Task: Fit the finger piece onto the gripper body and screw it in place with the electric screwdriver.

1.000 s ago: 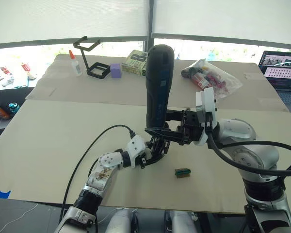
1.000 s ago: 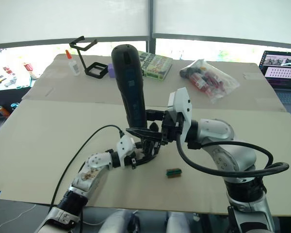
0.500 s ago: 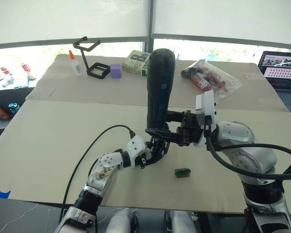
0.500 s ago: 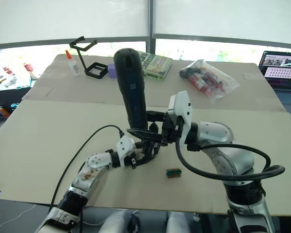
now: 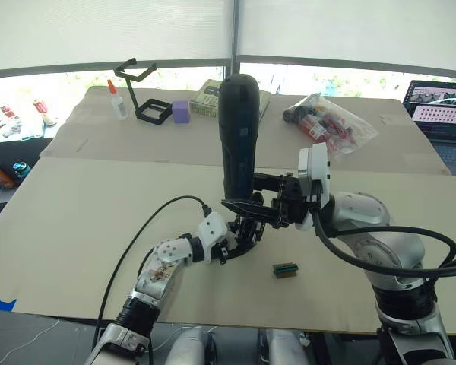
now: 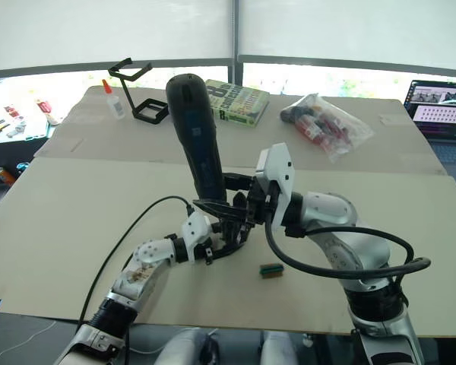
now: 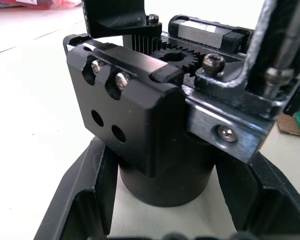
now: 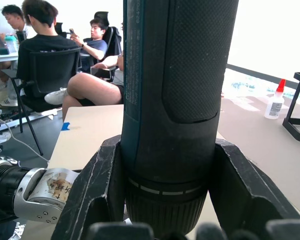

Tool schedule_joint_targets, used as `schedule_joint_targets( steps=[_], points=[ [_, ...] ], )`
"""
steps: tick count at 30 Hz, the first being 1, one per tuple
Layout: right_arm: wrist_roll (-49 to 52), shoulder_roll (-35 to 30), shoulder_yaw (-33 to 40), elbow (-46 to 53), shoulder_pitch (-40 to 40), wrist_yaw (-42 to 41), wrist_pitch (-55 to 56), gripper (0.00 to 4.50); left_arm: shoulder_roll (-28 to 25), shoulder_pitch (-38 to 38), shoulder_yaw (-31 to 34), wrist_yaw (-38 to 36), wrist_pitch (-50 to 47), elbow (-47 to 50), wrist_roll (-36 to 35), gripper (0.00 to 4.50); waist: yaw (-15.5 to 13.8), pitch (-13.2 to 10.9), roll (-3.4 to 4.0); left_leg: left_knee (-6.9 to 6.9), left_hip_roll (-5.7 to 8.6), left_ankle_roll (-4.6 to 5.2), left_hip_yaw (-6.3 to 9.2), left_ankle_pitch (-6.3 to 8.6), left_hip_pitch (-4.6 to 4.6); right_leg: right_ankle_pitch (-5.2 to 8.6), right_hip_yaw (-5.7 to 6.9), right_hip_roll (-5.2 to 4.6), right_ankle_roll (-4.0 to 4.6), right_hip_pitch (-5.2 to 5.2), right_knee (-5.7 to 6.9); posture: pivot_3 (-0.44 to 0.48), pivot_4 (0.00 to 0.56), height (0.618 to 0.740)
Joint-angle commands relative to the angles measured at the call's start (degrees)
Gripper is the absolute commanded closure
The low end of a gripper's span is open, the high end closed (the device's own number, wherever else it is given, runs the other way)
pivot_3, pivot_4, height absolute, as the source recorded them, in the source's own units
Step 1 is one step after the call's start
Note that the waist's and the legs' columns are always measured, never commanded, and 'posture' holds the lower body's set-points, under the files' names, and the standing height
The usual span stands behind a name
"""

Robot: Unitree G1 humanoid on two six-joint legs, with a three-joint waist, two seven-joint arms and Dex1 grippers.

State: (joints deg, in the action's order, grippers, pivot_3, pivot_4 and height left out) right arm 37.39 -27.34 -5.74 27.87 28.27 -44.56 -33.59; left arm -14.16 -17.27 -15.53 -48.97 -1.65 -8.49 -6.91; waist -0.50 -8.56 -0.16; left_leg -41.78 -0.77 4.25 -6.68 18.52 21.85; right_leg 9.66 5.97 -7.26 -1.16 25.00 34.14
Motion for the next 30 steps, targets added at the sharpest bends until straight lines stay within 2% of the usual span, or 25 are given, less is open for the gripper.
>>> schedule_joint_targets(
  steps=[1, 30],
  points=[
    [0.17, 0.26, -1.58, -0.10, -0.93, 1.02, -2.60, 2.57, -0.13, 0.94, -1.29, -1.05, -1.02, -0.21, -0.12, 2.20, 0.00, 0.01, 0.00, 0.00, 0.00, 0.00, 0.00, 0.00, 0.00, 0.00, 0.00, 0.00, 0.00, 0.00, 0.00, 0.000, 0.150, 0.740],
    [0.33, 2.17, -3.05, 1.03, -4.17, 0.67, -1.43, 2.57, -0.18, 1.06, -1.39, -1.05, -1.26, -0.10, -0.14, 2.20, 0.01, 0.11, 0.00, 0.01, -0.01, 0.01, 0.01, 0.01, -0.07, 0.00, -0.01, 0.00, 0.01, -0.05, -0.01, 0.000, 0.150, 0.740]
  ],
)
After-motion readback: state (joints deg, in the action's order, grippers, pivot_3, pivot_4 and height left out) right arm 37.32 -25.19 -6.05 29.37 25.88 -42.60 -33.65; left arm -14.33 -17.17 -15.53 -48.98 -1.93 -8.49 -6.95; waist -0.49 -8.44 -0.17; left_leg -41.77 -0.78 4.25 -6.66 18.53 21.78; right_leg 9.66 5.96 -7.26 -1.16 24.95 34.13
